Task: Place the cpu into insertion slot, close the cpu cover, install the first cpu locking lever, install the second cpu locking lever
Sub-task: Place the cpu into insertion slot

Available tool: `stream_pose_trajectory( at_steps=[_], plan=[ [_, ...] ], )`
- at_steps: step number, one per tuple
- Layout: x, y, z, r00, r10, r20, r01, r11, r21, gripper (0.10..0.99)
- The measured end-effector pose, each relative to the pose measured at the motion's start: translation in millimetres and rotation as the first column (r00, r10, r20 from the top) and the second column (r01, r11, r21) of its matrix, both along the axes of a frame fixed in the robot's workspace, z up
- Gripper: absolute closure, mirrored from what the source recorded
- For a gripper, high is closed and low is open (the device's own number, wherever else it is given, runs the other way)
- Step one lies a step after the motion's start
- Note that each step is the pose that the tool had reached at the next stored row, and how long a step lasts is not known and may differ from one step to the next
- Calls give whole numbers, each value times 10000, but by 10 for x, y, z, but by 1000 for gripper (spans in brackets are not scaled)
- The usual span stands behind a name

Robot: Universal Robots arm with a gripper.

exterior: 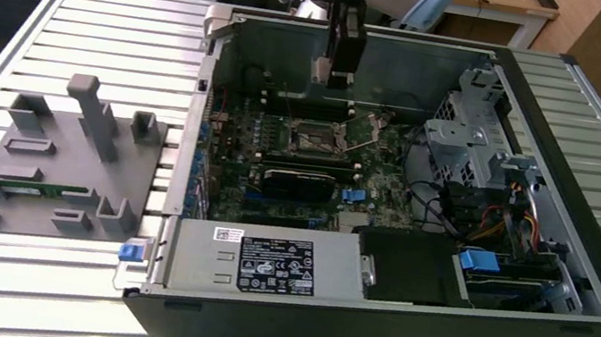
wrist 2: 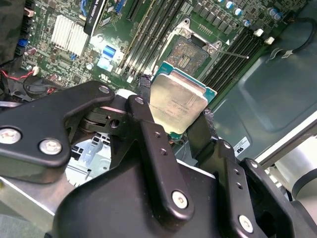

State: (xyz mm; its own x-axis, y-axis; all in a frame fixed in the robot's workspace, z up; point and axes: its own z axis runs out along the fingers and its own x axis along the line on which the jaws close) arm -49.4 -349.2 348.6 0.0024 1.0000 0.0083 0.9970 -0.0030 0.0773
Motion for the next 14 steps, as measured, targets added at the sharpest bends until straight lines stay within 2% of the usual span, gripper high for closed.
stream_pose_trajectory(
  at_steps=[14],
  plan=[
    [-2,0,-55,10000,2,0,-2,10000,1,545]
  ],
)
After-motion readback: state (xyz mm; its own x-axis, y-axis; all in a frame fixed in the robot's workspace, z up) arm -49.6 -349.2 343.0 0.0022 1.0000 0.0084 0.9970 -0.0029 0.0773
